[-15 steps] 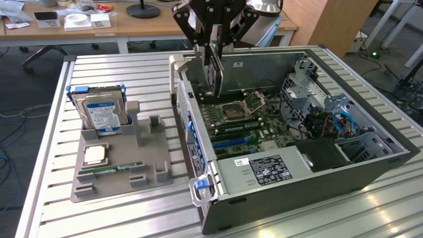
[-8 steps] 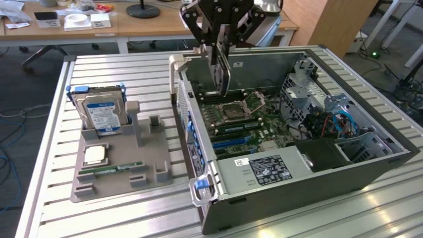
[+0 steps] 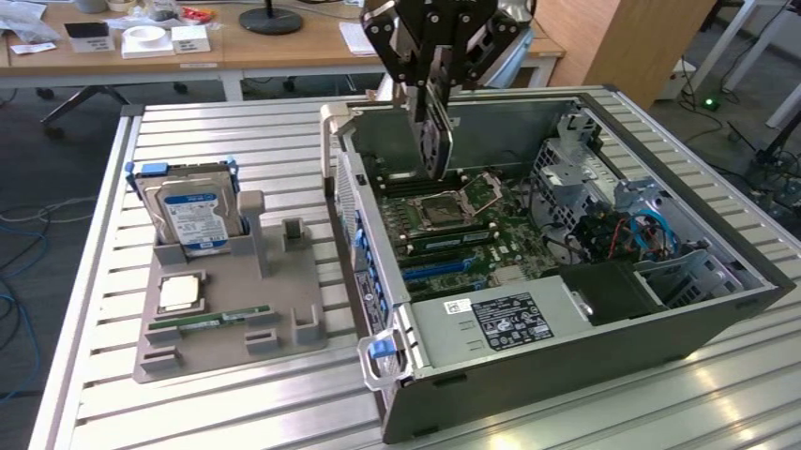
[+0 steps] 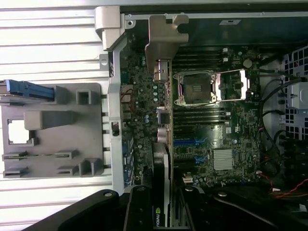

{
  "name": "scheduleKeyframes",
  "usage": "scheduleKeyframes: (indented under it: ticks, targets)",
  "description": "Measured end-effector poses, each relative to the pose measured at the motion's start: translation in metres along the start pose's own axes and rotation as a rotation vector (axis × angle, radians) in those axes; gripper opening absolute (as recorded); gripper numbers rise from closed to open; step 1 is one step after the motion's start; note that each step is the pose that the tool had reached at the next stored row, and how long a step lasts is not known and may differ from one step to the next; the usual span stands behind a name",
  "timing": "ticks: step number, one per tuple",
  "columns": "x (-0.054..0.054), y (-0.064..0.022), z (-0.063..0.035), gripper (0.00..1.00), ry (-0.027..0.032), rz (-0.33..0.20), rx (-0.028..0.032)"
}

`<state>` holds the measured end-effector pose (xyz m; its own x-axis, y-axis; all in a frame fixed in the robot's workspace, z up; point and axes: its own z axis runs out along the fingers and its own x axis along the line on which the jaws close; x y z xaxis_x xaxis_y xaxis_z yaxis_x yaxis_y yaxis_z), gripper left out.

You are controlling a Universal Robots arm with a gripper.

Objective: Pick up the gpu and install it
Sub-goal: 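Pick up the gpu and move the gpu toward the slot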

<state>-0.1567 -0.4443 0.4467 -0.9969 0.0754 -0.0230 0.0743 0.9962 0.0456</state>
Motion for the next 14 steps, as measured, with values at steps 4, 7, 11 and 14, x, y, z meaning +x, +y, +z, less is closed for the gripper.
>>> scheduleKeyframes:
  ticks: [4, 7, 11, 14]
  targets:
    - [-0.0005, 0.0001, 0.0, 0.27, 0.0, 0.0, -0.0001]
    - [-0.0005, 0.0001, 0.0, 0.27, 0.0, 0.0, -0.0001]
    - [-0.0041, 0.0004, 0.0001, 0.27, 0.0, 0.0, -0.0001]
    - [-0.01, 0.0008, 0.0003, 0.27, 0.0, 0.0, -0.0001]
